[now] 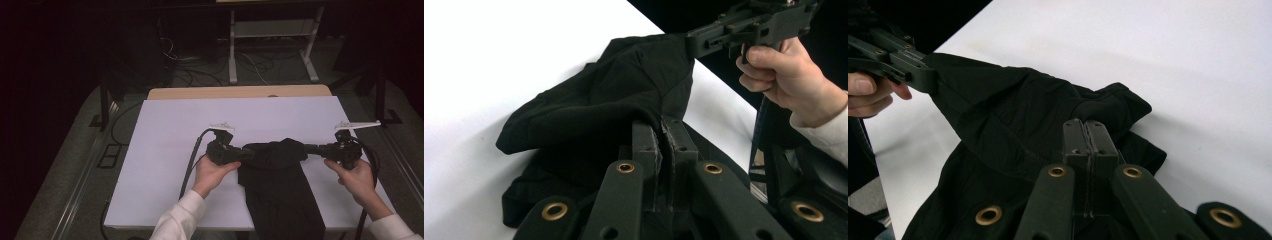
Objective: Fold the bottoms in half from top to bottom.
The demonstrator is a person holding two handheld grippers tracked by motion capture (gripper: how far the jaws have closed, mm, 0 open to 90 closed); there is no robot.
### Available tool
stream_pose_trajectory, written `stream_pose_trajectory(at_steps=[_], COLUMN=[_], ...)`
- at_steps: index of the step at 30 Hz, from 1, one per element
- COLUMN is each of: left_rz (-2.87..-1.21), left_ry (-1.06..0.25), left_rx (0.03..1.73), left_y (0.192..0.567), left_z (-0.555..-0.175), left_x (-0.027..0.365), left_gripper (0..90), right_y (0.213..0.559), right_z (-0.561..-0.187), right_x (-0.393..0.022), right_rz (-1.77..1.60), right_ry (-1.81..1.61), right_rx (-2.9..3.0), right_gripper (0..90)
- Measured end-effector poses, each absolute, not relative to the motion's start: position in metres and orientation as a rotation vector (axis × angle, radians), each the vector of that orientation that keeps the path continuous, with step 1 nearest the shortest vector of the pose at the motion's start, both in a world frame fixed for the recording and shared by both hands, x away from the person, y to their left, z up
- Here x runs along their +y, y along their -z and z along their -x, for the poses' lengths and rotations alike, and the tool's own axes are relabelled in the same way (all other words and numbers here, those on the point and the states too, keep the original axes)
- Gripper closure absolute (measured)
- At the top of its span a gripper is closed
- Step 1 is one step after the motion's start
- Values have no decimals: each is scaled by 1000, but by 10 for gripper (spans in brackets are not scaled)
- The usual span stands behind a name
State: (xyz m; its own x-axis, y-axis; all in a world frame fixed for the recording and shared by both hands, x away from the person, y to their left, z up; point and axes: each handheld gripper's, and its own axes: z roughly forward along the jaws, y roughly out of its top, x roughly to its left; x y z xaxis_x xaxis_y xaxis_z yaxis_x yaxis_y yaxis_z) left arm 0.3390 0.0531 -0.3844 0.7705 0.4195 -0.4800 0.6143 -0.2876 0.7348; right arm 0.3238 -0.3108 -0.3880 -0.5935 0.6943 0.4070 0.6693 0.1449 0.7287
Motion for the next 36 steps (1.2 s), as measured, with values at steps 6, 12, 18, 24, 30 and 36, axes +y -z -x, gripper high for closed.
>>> stream_pose_trajectory(at_steps=[6, 12, 18, 24, 30, 36], left_rz=[-1925, -1937, -1976, -2032, -2049, -2042], left_ry=[245, 270, 283, 298, 317, 324], left_rx=[780, 786, 759, 763, 771, 748], left_y=[397, 411, 417, 422, 428, 427], left_z=[-330, -324, -315, -310, -307, -303], left_x=[59, 62, 58, 56, 59, 61], left_gripper=[844, 843, 843, 840, 841, 840], right_y=[392, 403, 409, 417, 422, 421], right_z=[-315, -307, -303, -300, -296, -292], right_x=[-312, -310, -308, -308, -307, -308], right_rz=[-1402, -1400, -1398, -1410, -1417, -1409], right_ry=[-1449, -1407, -1363, -1331, -1295, -1293], right_rx=[2394, 2447, 2490, 2531, 2567, 2571], right_gripper=[883, 883, 883, 882, 882, 882])
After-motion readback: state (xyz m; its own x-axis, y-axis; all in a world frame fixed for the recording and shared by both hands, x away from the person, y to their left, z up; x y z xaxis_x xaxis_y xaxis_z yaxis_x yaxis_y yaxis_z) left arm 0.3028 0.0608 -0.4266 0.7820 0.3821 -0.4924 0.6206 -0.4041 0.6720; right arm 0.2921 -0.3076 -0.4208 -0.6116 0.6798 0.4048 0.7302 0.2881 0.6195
